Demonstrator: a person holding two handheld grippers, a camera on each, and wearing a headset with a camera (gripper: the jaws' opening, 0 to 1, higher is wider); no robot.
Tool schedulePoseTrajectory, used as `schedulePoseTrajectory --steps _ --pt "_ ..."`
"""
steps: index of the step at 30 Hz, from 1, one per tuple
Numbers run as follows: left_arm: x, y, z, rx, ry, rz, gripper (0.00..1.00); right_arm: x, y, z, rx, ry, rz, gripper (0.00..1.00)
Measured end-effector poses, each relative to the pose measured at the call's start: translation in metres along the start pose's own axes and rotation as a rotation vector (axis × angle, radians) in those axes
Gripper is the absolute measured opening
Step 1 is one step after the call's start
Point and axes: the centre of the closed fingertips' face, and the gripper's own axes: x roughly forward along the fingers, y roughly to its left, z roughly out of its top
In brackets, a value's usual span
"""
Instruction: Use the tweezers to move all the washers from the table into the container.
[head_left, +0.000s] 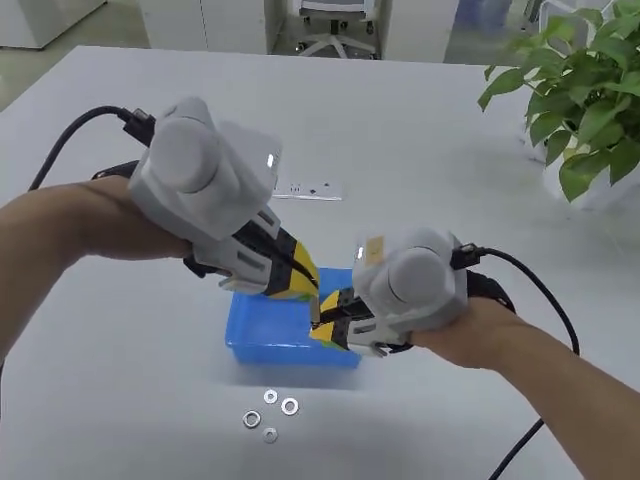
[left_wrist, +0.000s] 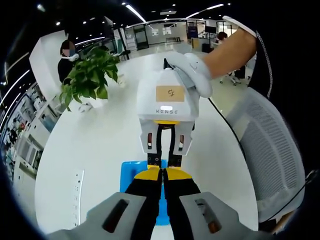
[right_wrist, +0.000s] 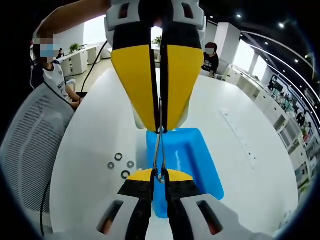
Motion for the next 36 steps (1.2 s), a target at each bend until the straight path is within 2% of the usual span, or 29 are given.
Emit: schedulePoseTrajectory --steps 12,25,36 --pt "0.02 0.016 -0.017 -0.013 0.012 -0.009 0.05 0.018 -0.015 -0.02 0.022 0.011 0.003 0.1" --pt "0.036 0.026 -0.035 -0.039 0.016 -0.014 0.05 0.035 -0.022 -0.035 0.043 0.023 0.027 0.1" --pt "0.039 0.028 -0.04 -0.052 0.014 -0.012 0.05 0.04 -0.023 -0.04 0.052 0.03 0.039 0.1"
